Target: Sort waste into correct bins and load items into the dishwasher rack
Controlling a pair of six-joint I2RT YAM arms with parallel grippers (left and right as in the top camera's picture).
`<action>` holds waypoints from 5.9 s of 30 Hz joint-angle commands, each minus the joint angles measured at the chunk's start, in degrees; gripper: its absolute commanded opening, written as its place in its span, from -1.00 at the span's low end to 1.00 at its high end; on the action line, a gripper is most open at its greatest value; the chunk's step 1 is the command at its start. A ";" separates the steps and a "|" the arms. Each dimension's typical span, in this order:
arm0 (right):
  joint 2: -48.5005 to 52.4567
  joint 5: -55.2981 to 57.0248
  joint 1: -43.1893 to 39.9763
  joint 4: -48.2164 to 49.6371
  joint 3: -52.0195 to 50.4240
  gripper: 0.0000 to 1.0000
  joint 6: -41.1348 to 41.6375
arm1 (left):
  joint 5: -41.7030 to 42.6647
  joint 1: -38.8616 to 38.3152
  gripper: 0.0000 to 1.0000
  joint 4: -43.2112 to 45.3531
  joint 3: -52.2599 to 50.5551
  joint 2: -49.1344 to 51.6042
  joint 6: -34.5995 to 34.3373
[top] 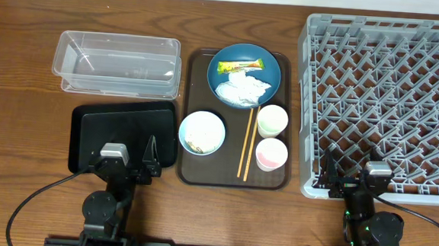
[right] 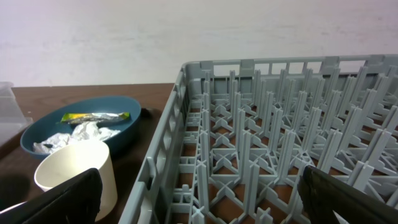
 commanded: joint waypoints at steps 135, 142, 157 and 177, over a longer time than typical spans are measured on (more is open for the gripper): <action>54.40 -2.62 -0.72 -36.02 51.23 0.98 -0.72 | 5.77 -12.28 0.86 -30.42 70.51 83.36 0.50; 54.40 -2.62 -0.72 -36.06 51.23 0.99 -0.70 | 5.75 -19.19 0.86 -16.52 71.30 92.19 11.50; 54.40 -2.60 -0.72 -36.26 51.23 0.99 -0.70 | 5.60 -22.34 0.86 -13.81 82.40 108.10 18.49; 54.40 -2.60 -0.72 -37.11 51.23 0.98 -0.72 | 5.60 -22.34 0.86 -14.47 89.72 119.78 21.07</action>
